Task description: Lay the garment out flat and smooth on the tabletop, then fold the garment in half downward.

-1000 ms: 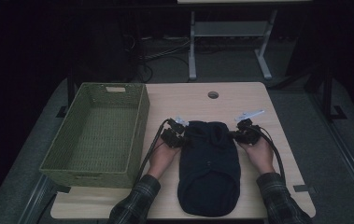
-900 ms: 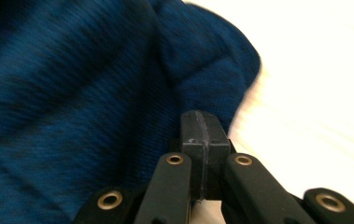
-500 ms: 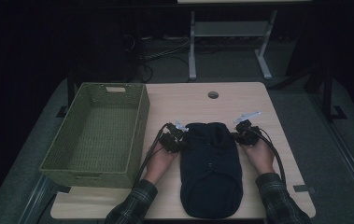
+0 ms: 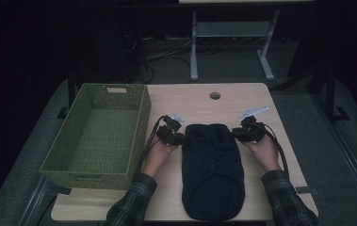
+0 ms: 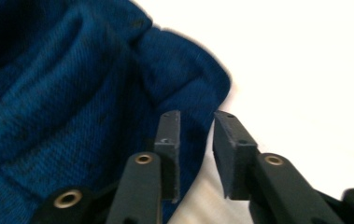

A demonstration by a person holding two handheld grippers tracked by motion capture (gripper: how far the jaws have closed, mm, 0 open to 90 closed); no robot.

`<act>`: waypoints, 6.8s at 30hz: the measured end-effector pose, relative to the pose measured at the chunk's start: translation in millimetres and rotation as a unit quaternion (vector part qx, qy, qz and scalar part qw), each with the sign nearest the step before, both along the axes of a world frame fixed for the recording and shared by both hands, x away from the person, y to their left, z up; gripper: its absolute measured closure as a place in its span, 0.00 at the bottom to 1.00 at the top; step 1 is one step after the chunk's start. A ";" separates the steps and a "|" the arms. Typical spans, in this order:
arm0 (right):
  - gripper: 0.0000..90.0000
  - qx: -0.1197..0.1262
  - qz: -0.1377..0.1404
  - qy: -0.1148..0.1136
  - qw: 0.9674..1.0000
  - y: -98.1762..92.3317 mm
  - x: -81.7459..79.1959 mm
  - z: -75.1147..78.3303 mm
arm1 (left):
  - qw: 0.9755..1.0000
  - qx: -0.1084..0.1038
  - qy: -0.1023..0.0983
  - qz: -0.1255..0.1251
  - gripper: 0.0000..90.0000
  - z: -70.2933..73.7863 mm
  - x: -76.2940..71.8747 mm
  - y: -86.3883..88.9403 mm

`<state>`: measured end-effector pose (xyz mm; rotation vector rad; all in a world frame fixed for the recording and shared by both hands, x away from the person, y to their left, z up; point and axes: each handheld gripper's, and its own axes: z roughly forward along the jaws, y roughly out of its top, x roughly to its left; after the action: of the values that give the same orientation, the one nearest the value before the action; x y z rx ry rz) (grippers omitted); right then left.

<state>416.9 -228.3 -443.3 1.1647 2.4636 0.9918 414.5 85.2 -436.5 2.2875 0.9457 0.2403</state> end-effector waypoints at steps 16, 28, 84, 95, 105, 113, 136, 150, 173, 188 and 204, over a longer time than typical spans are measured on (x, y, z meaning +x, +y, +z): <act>0.64 0.023 0.000 -0.007 1.000 1.8 31.6 19.8 | 1.000 0.006 -0.018 0.023 0.55 14.3 44.1 -1.1; 0.64 0.015 0.005 0.029 0.999 12.0 50.8 0.3 | 1.000 0.001 0.001 0.011 0.49 -7.5 64.8 -13.7; 0.89 0.002 0.018 -0.010 1.000 18.2 37.0 48.1 | 0.998 -0.030 -0.056 -0.020 0.92 47.6 51.5 -11.4; 0.89 0.011 0.009 -0.039 0.999 15.3 31.2 78.9 | 0.996 -0.054 -0.072 -0.013 0.92 74.7 48.7 -9.7; 0.89 0.025 0.005 -0.072 0.997 15.4 25.0 104.6 | 0.991 -0.048 -0.125 -0.013 0.92 106.9 39.8 -9.3; 0.89 0.013 0.012 -0.085 0.996 17.8 12.0 105.2 | 0.989 -0.028 -0.142 -0.024 0.92 103.9 25.2 -12.4; 0.89 0.011 0.038 -0.082 0.996 18.7 -39.9 62.6 | 0.991 -0.033 -0.120 -0.051 0.92 66.5 -22.8 -5.0; 0.88 0.028 0.056 -0.074 0.995 13.9 -70.1 49.8 | 0.993 -0.050 -0.087 -0.063 0.92 54.1 -47.5 0.4; 0.84 0.028 0.094 -0.054 0.994 13.4 -124.3 22.7 | 0.992 -0.055 -0.043 -0.105 0.89 27.3 -90.4 6.7; 0.72 0.047 0.107 -0.031 0.993 9.2 -159.7 11.6 | 0.989 -0.079 -0.016 -0.123 0.77 22.8 -124.7 19.9; 0.67 0.038 0.116 -0.016 0.992 7.8 -186.4 3.1 | 0.989 -0.076 0.011 -0.129 0.69 6.8 -153.1 33.6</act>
<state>230.5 -220.5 -440.2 0.8880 2.6002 1.1651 261.4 118.8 -429.8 2.2446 0.6452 0.0311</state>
